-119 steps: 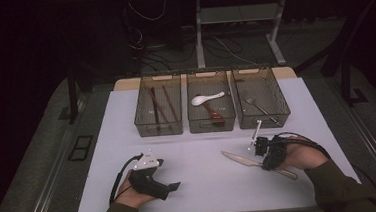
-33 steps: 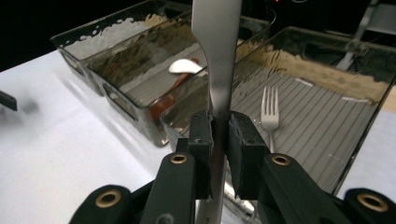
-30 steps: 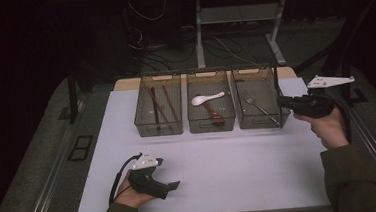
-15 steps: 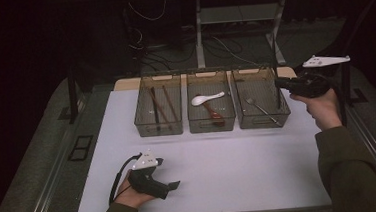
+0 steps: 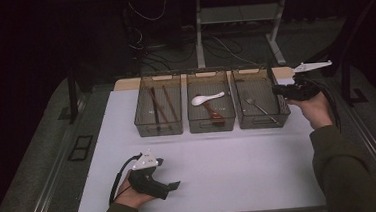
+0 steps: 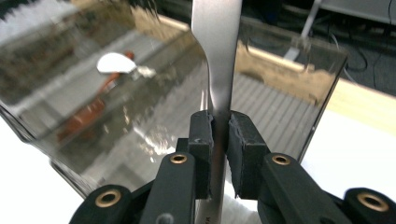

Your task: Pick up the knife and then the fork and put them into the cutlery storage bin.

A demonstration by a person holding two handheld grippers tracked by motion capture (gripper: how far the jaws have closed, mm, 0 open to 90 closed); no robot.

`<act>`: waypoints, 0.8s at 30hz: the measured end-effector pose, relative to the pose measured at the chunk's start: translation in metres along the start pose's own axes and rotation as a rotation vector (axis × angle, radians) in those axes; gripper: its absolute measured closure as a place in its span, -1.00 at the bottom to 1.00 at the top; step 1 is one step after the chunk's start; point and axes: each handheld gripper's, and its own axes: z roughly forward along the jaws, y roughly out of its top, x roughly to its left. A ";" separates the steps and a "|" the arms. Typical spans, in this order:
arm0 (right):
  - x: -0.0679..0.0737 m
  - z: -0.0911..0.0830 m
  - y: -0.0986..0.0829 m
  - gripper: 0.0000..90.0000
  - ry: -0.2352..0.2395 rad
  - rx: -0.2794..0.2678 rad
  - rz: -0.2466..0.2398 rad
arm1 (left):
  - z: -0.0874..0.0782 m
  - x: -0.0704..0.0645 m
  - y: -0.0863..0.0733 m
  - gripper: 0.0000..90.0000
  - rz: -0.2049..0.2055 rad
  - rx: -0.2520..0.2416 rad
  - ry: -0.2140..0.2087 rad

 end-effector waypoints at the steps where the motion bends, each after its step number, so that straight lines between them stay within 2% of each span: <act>1: -0.001 0.002 -0.002 0.77 0.001 0.013 0.009 | 0.000 0.000 0.000 -1.00 0.000 0.001 -0.001; 5: -0.003 0.010 -0.008 0.77 -0.006 0.055 0.013 | 0.000 0.000 0.000 -1.00 0.001 0.004 -0.002; 13: 0.001 0.025 -0.012 0.77 -0.017 0.164 -0.019 | 0.001 0.000 0.000 -1.00 0.000 0.007 -0.003; 24: 0.007 0.036 -0.011 0.74 -0.052 0.215 -0.067 | 0.001 0.000 -0.001 -1.00 0.002 0.012 -0.007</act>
